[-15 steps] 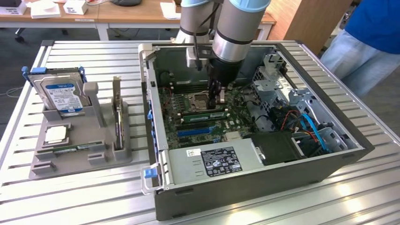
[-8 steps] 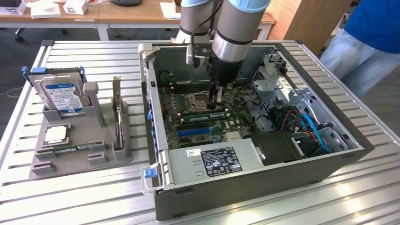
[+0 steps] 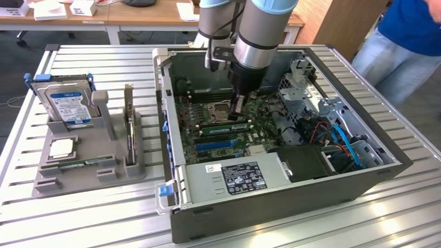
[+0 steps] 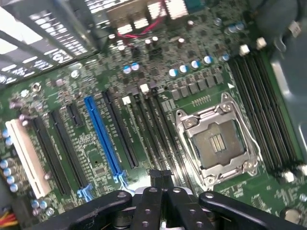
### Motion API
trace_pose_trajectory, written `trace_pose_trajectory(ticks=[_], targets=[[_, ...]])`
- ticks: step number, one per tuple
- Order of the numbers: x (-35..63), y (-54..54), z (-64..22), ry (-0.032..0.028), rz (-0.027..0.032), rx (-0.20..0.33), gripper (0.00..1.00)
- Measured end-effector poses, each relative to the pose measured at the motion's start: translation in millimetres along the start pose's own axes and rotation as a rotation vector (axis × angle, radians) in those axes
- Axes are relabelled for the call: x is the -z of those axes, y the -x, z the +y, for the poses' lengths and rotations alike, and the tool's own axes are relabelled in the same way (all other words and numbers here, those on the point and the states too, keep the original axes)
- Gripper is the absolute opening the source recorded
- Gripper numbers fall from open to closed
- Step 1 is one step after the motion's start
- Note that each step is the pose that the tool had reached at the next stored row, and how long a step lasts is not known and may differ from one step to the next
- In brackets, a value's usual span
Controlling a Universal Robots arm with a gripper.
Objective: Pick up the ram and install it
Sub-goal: 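Press down the ram until it locks into place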
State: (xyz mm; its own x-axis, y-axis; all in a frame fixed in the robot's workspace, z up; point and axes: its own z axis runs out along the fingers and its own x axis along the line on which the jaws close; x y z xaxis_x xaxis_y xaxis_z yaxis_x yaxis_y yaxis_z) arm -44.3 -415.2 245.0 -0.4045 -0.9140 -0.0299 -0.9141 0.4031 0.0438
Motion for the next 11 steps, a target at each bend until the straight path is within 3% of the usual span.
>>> trace_pose_trajectory(ticks=[11], targets=[[-0.5,0.0,0.0,-0.0057,-0.0084,-0.191,0.10]])
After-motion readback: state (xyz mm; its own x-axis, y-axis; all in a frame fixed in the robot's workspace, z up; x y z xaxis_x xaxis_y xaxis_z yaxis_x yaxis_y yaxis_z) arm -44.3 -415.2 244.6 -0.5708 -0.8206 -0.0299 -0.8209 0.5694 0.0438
